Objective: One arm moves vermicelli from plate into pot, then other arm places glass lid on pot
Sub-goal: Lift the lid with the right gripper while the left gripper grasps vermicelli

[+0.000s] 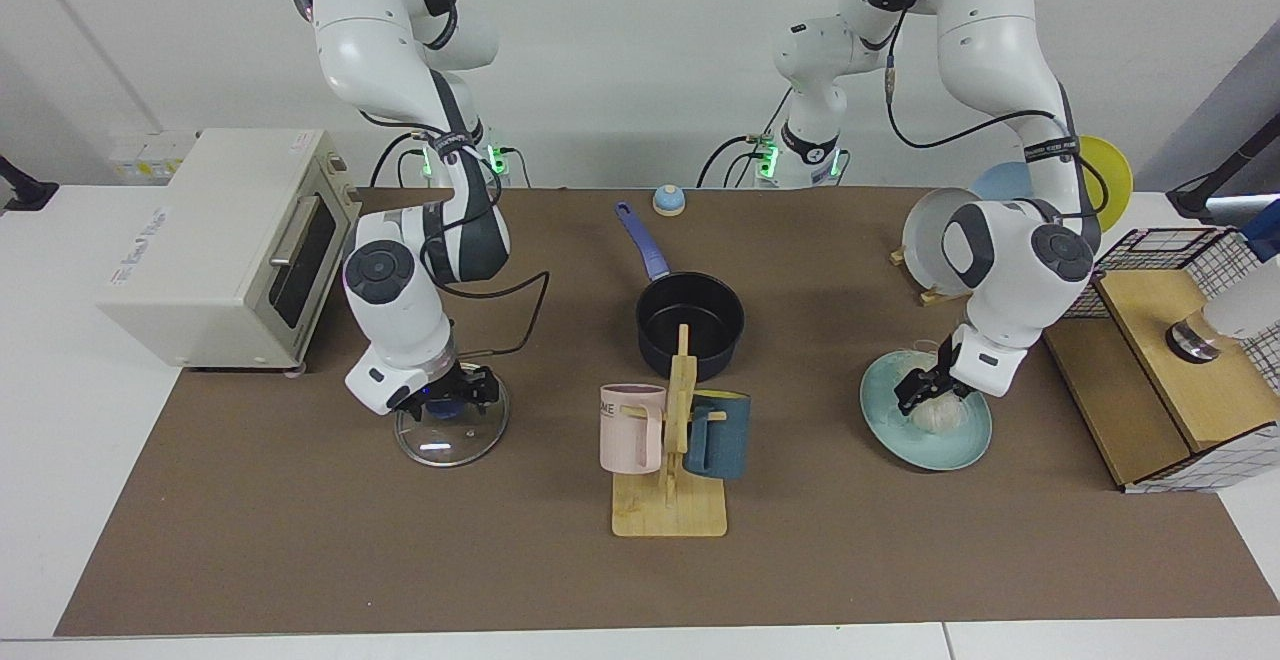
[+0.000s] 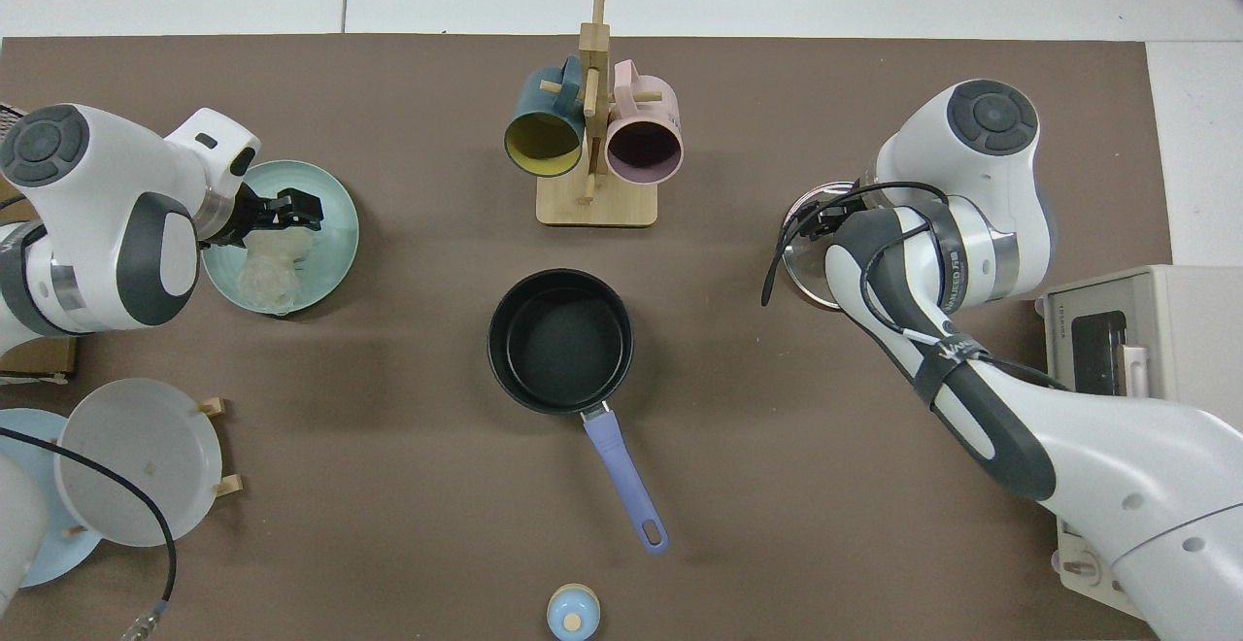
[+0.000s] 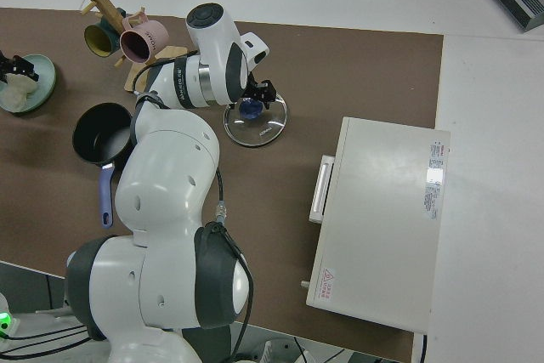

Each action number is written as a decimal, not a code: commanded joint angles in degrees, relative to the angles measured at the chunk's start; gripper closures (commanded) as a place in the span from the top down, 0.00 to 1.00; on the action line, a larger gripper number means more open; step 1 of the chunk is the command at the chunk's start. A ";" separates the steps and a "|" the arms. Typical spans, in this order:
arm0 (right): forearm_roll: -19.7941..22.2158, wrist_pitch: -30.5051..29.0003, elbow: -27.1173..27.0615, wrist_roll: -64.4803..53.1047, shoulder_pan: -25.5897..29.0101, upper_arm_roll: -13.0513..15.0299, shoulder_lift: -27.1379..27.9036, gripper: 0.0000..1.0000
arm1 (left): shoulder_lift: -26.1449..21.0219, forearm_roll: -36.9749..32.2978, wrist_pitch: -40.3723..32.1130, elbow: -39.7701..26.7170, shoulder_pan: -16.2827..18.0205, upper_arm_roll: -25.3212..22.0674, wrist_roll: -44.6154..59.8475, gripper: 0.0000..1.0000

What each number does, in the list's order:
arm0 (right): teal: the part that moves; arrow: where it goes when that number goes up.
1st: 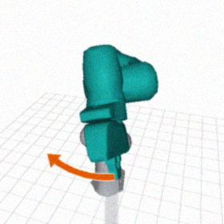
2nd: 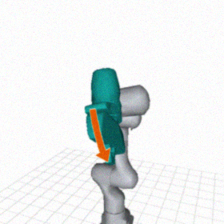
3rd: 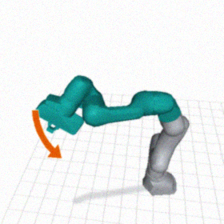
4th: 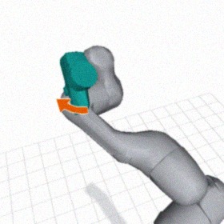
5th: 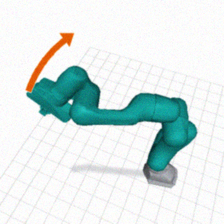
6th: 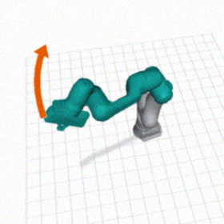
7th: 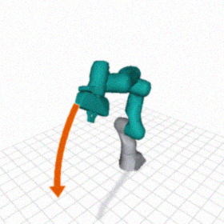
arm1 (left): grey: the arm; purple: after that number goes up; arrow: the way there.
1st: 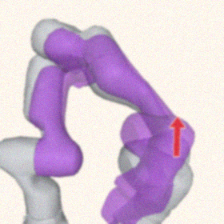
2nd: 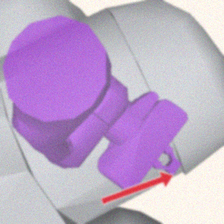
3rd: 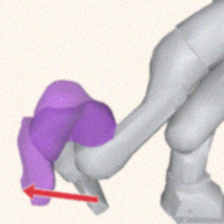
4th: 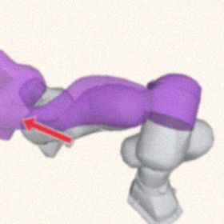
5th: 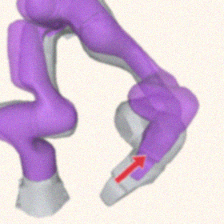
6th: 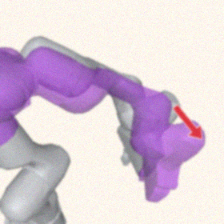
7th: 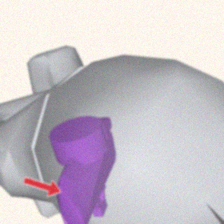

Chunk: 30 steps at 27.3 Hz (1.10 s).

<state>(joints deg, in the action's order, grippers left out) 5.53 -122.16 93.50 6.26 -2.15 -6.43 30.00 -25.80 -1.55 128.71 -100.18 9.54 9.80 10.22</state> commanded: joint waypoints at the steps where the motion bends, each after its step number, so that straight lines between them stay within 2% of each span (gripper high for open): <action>1: 0.80 -0.01 2.22 -0.73 0.92 -1.04 -1.17 1.00 | 1.10 -2.67 -0.21 -2.13 -0.22 -0.31 0.32 1.00; 6: 1.76 0.95 2.22 -0.82 0.92 -1.04 -1.26 1.00 | 1.54 -3.37 -2.58 -2.57 0.04 -0.31 -0.12 0.98; 8: 2.03 1.04 2.22 -0.82 1.09 -1.04 -1.26 1.00 | 1.45 -3.46 -2.85 -2.39 0.13 -0.31 -0.03 0.59; 9: 2.03 1.04 2.22 -0.90 1.09 -1.04 -1.26 1.00 | 1.45 -3.38 -2.93 -2.22 0.13 -0.31 0.32 0.45; 11: 2.03 1.13 2.22 -1.25 1.18 -1.04 -1.35 1.00 | 1.36 -3.11 -3.20 -1.87 0.30 -0.22 0.58 0.22; 13: 2.03 1.39 2.22 -1.26 1.18 -1.04 -1.35 0.99 | 1.36 -2.76 -4.42 -1.34 -0.05 -0.31 1.63 0.06; 14: 2.03 1.48 2.22 -1.34 1.18 -1.04 -1.35 0.94 | 1.36 -2.67 -4.95 -0.55 -0.14 -0.31 2.69 0.00; 16: 2.03 1.48 2.22 -1.60 1.09 -1.04 -1.44 0.76 | 1.36 -2.58 -7.40 1.64 0.04 -0.22 5.76 0.00; 18: 2.03 1.66 2.22 -1.96 1.09 -1.04 -1.44 0.53 | 1.71 -2.58 -10.22 3.58 0.30 -0.05 6.56 0.00; 20: 2.03 2.01 2.22 -1.96 1.00 -1.04 -1.44 0.41 | 2.15 -2.50 -12.41 5.51 0.39 0.30 6.82 0.00; 21: 2.03 2.01 2.22 -1.96 0.83 -1.04 -1.44 0.31 | 2.33 -2.50 -13.38 6.21 0.39 0.48 7.00 0.00; 23: 2.03 2.36 2.13 -1.96 0.57 -1.04 -1.44 0.22 | 3.73 -2.15 -15.41 6.92 0.39 1.01 7.70 0.00; 27: 1.94 4.03 0.99 -1.96 0.04 -1.04 -1.79 0.01 | 10.05 0.31 -18.83 6.84 -0.05 2.41 12.44 0.00; 30: 1.94 5.00 0.29 -1.96 0.04 -1.13 -2.05 0.00 | 13.22 0.40 -21.64 6.84 -0.22 4.69 16.66 0.00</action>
<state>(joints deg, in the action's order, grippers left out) 6.71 -119.84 94.39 5.40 -2.45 -7.03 29.40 -19.16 -2.16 111.87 -92.29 9.56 11.97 21.14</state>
